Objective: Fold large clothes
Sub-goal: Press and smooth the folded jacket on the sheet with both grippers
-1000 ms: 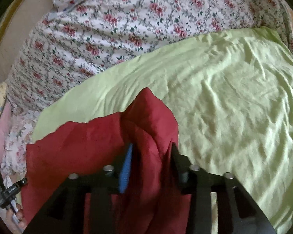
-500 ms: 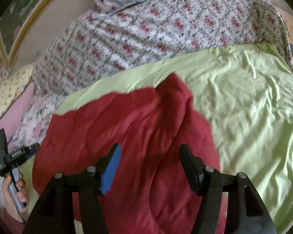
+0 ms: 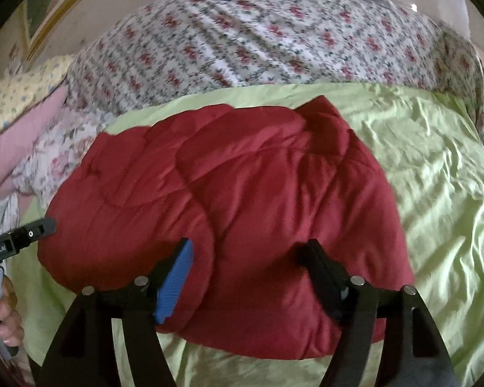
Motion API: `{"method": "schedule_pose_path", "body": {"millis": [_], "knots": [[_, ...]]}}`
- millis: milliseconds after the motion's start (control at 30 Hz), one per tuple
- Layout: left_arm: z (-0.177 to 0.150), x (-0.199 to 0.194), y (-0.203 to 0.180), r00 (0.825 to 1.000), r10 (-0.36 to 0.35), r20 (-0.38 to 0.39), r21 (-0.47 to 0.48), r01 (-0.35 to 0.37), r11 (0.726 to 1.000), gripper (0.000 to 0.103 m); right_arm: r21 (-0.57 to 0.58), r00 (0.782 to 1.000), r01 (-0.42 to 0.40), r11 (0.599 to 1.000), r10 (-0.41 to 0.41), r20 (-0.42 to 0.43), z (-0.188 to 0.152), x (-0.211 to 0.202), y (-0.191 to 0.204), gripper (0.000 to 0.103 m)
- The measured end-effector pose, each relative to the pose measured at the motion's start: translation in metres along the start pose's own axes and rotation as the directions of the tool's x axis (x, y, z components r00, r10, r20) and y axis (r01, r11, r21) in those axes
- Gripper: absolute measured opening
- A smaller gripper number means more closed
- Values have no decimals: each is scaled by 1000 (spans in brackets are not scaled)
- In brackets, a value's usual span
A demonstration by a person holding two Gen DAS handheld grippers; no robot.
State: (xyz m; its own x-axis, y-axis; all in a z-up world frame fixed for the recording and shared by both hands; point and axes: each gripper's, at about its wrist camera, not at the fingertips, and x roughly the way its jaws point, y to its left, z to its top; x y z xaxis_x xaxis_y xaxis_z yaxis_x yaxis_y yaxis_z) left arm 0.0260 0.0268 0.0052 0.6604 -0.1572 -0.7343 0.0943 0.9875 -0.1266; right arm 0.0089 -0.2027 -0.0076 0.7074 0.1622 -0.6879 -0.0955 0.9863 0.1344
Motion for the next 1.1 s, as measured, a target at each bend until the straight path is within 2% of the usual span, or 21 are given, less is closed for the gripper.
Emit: {"method": "schedule_pose_path", "body": {"millis": [133, 200, 500, 667, 900, 1100], "knots": [[-3, 8, -21, 999, 45, -15, 65, -43, 997, 80, -19, 1000, 16, 1000, -16, -3, -2, 2, 7, 76], [-4, 15, -26, 998, 66, -24, 86, -64, 994, 84, -12, 1000, 14, 1000, -14, -8, -2, 3, 6, 76], [0, 45, -21, 992, 109, -69, 68, -105, 992, 98, 34, 1000, -17, 999, 17, -8, -2, -4, -2, 76], [2, 52, -18, 992, 98, -81, 49, -95, 994, 100, 35, 998, -56, 998, 56, 21, 12, -9, 3, 75], [4, 53, -14, 993, 80, -83, 40, -77, 996, 101, 55, 998, -34, 998, 36, -42, 18, 25, -4, 76], [9, 31, -2, 999, 8, -35, -17, -9, 1000, 101, 83, 999, -24, 996, 28, -45, 19, 35, -16, 74]]}}
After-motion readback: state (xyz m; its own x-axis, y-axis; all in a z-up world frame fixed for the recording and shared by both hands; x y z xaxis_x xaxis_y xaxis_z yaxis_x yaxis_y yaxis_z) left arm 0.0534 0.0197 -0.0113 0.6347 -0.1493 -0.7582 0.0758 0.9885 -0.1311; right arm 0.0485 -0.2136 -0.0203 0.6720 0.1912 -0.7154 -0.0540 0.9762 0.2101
